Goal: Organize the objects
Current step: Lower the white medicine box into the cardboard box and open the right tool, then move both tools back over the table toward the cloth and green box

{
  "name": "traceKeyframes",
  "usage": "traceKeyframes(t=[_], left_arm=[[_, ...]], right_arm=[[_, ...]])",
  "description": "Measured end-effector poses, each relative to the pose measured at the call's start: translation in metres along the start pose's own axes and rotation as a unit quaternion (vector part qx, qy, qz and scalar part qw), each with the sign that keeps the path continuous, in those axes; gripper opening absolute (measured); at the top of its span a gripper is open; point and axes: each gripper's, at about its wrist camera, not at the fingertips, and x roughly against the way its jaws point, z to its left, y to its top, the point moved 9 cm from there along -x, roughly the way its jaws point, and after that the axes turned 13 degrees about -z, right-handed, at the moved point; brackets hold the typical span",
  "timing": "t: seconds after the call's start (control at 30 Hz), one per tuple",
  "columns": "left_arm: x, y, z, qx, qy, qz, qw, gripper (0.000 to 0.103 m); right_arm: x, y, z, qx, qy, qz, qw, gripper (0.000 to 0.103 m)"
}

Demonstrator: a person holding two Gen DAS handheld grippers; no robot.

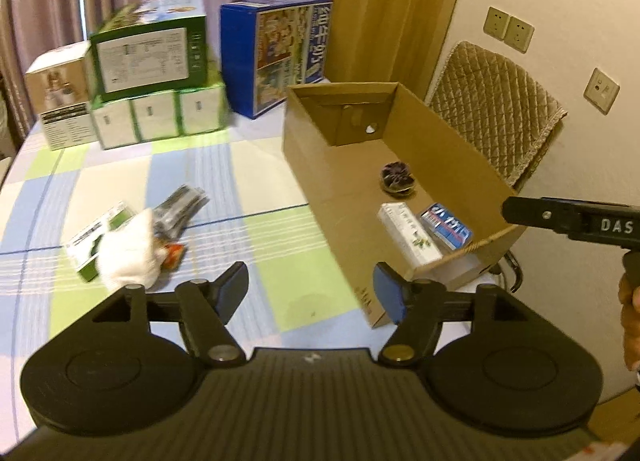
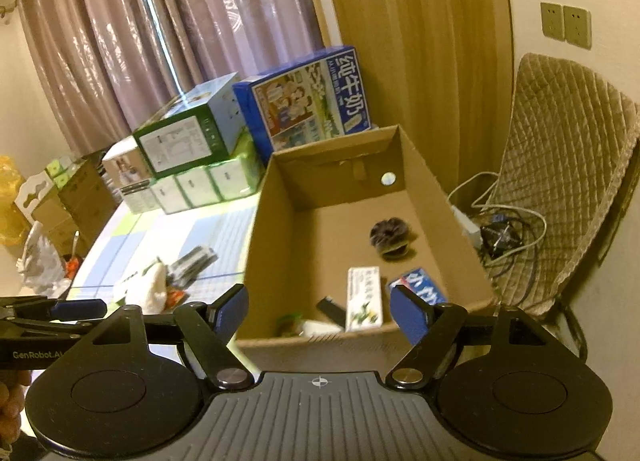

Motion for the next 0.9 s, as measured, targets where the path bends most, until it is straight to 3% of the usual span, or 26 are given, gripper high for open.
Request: traceKeyframes(t=[0.13,0.2,0.3,0.57,0.9], left_arm=[[0.023,-0.013,0.019,0.010,0.013,-0.001,0.9999,0.073],[0.036,-0.021,0.031,0.012,0.021,-0.003,0.9997,0.083],[0.055,-0.030,0.049,0.016,0.034,-0.005,0.9993,0.089],[0.097,-0.040,0.097,0.023,0.083,-0.019,0.9961,0.100],[0.122,-0.048,0.134,0.036,0.114,-0.023,0.9925,0.102]], right_arm=[[0.014,-0.009,0.018,-0.001,0.006,0.000,1.000,0.088],[0.022,-0.012,0.029,-0.001,0.010,-0.002,1.000,0.093],[0.030,-0.015,0.045,0.006,0.019,-0.004,1.000,0.101],[0.035,-0.031,0.091,0.024,0.049,0.007,0.998,0.101],[0.027,-0.049,0.133,0.043,0.078,0.025,0.996,0.101]])
